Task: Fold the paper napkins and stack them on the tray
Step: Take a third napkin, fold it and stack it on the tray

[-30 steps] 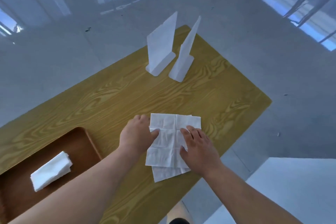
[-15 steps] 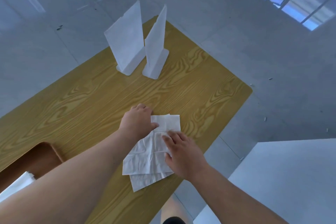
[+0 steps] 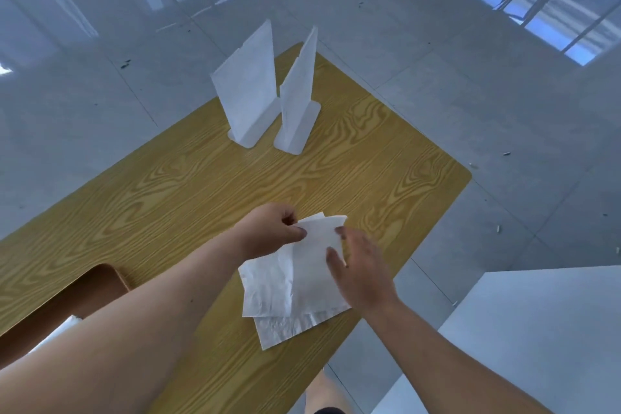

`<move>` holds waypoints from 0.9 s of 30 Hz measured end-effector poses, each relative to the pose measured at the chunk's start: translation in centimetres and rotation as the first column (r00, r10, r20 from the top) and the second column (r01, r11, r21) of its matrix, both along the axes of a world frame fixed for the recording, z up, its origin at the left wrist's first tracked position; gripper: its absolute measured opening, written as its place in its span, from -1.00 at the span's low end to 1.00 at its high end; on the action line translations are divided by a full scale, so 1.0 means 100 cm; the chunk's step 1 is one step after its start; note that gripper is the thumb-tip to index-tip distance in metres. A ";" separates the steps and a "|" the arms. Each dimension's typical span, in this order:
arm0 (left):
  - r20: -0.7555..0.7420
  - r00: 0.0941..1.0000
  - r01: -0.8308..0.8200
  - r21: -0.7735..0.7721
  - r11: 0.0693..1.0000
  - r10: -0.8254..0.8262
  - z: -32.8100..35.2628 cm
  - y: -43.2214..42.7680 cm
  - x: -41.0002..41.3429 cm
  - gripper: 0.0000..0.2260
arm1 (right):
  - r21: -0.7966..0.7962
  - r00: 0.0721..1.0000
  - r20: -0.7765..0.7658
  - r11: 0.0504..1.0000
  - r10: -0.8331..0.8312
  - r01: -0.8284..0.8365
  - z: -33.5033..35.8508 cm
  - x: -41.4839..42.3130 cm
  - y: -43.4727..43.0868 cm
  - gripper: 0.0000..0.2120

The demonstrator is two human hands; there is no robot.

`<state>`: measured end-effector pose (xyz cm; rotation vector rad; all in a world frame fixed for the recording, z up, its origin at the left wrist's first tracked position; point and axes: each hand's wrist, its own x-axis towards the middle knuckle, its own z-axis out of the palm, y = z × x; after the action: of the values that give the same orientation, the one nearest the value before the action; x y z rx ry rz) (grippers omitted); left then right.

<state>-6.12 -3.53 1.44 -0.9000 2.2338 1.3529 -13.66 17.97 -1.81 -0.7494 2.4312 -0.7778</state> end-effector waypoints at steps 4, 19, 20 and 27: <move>0.051 0.927 -0.337 0.552 0.763 0.372 0.036 -0.019 0.037 -0.78 | -0.045 0.868 0.398 0.939 -0.295 0.340 0.020 -0.010 -0.017 -0.47; -0.010 0.458 -0.585 0.749 0.310 0.889 0.107 -0.084 0.248 -0.42 | -0.332 0.279 0.917 0.934 0.286 0.133 0.101 0.097 -0.156 -0.53; -0.035 0.427 -0.614 0.722 0.318 0.904 0.109 -0.087 0.263 -0.40 | -0.343 0.296 0.907 0.934 0.301 0.102 0.105 0.104 -0.166 -0.54; -0.157 0.302 -0.801 0.494 0.339 0.940 0.112 -0.096 0.332 -0.31 | -0.333 0.606 0.716 0.932 0.347 -0.141 0.121 0.156 -0.218 -0.12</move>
<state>27.10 -13.09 12.65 -2.0684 1.5330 2.5342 1.96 -3.86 10.26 -0.6376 1.4307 -1.0311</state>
